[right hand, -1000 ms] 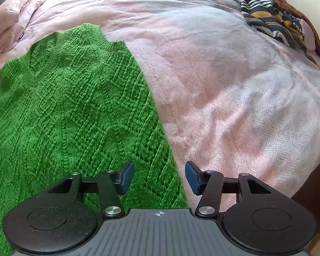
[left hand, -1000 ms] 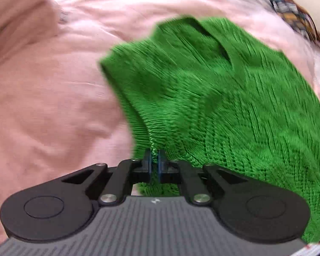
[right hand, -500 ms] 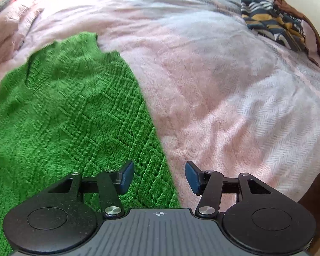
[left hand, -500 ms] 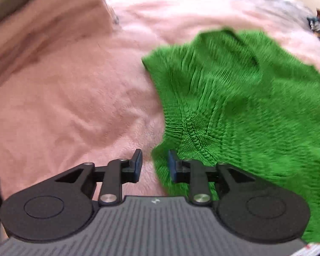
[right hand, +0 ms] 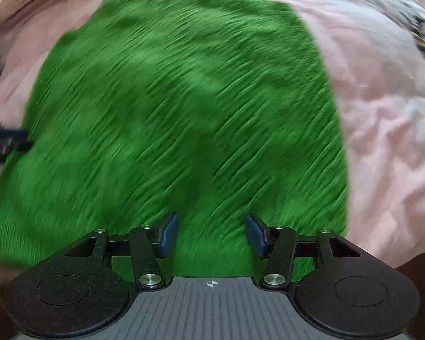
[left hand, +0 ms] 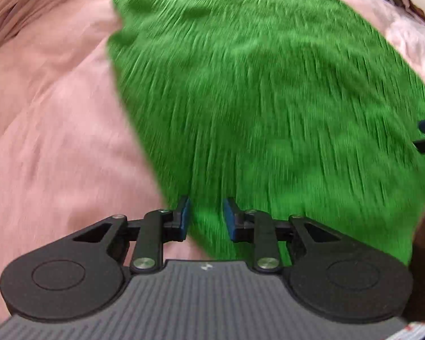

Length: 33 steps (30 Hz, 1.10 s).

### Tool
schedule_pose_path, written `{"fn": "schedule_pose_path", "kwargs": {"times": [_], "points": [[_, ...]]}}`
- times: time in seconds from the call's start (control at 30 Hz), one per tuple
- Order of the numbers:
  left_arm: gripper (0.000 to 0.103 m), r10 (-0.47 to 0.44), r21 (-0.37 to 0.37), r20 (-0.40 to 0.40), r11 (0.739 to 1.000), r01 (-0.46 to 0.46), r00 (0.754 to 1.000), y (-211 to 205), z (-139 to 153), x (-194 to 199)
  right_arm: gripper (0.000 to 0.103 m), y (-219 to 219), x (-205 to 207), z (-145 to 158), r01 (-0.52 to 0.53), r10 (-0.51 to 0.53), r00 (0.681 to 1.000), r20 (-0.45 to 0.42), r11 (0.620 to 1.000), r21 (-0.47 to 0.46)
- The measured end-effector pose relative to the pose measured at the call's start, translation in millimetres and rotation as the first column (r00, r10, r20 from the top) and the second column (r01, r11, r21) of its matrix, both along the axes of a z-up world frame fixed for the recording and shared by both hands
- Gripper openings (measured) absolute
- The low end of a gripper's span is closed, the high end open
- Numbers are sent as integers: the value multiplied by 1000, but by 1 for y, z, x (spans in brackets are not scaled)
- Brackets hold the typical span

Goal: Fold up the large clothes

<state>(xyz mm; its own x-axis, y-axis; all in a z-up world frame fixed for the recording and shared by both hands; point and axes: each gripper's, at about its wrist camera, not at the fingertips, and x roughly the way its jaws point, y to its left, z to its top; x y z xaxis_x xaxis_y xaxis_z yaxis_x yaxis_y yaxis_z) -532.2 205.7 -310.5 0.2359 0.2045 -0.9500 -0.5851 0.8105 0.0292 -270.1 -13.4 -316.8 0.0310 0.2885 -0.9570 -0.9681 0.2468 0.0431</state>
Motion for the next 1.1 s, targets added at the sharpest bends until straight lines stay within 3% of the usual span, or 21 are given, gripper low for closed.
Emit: {"fn": "schedule_pose_path", "kwargs": {"times": [0.1,0.27,0.37,0.43,0.5,0.63,0.73,0.8,0.87,1.0,1.1], "points": [[21,-10,22,-4,1000,10,1000,-17,24,-9,50,-13,-1,20,21,-21,1000,-4,999,41],[22,-64,83,72,995,58,995,-62,58,2,50,-22,11,43,-46,38,994,101,996,78],[36,-76,81,139,995,65,987,-85,62,30,50,-18,33,40,-11,3,996,92,997,80],[37,-139,108,112,986,127,984,-102,59,47,50,-19,41,39,-35,27,996,88,996,85],[39,-240,160,34,960,232,970,-126,53,59,50,-22,37,39,-148,140,985,98,986,75],[45,-400,220,-103,884,413,911,-172,42,56,50,-49,13,31,-392,382,908,172,919,33],[46,-457,239,-192,836,494,868,-196,28,54,50,-74,1,20,-511,499,830,248,860,-20],[46,-482,258,-234,807,532,845,-208,20,52,50,-83,-4,14,-549,536,795,283,835,-38],[47,-466,289,-271,795,533,842,-213,15,50,50,-91,-5,10,-563,541,777,322,826,-27],[46,-432,314,-276,804,506,858,-214,15,49,50,-98,-8,9,-578,536,754,380,816,-3],[43,-448,331,-281,784,524,848,-217,18,45,38,-97,-12,9,-610,561,727,396,792,-2]]}}
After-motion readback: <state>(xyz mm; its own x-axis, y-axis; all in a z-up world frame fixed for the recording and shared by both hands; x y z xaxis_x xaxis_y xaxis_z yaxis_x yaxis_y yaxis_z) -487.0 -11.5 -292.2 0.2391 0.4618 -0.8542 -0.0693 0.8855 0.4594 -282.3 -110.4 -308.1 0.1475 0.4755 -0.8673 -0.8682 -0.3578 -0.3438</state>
